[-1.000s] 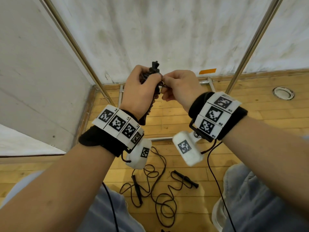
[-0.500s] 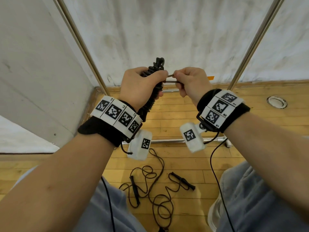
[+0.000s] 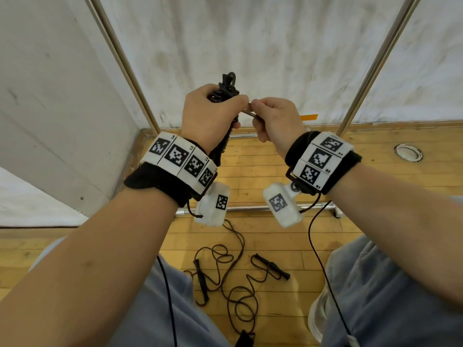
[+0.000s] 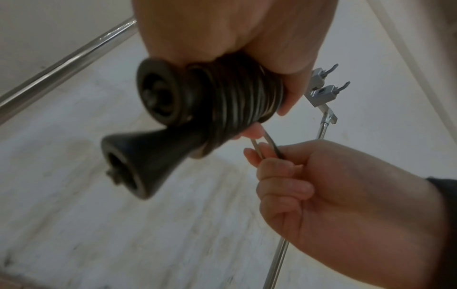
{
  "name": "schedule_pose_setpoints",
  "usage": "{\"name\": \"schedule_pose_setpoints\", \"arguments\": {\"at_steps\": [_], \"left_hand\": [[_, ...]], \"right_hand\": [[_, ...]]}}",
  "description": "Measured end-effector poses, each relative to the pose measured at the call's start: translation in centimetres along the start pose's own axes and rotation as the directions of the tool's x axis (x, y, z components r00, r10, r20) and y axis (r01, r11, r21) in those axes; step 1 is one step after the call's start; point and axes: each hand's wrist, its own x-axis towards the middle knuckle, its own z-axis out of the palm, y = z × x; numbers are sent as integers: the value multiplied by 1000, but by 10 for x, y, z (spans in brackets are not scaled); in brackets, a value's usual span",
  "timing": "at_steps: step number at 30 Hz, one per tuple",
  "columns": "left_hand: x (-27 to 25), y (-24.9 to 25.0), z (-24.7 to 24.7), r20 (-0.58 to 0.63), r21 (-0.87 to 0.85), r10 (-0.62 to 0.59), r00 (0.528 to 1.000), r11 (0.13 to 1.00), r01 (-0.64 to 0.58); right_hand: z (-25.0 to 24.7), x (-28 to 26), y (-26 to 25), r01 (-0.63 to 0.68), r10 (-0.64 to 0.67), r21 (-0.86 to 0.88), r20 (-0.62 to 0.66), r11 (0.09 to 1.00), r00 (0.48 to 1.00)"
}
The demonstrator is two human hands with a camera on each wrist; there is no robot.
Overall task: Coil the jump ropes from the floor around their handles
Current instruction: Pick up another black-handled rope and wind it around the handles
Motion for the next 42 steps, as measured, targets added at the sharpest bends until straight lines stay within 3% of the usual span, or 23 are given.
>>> {"name": "schedule_pose_setpoints", "arguments": {"at_steps": [7,10,16,24,29,34,42], "left_hand": [[-9,23,-14,85,-73,40,996,997,-33],[-11,22,-20,106,-76,18,994,997,-10],[-10,12,-33,142,17,7,990,1000,-10],[-10,53,-31,248,53,62,967,996,-77],[5,104,-27,81,100,186,979,976,-194],[12,162,-16,-63,14,289,955,957,-289],[41,248,-6,-140,74,450,882,893,-443]], "right_hand": [[-12,-6,-20,17,-20,104,32,994,999],[-13,-6,-23,30,-32,56,31,998,999],[-4,-13,-32,181,-184,-78,-22,980,983],[-10,-8,-87,438,-428,-204,92,876,899],[-22,-2,-137,448,-452,-97,-23,889,892],[-35,1,-182,495,-495,-45,20,868,869],[-62,23,-258,570,-557,-24,-245,821,793]]}}
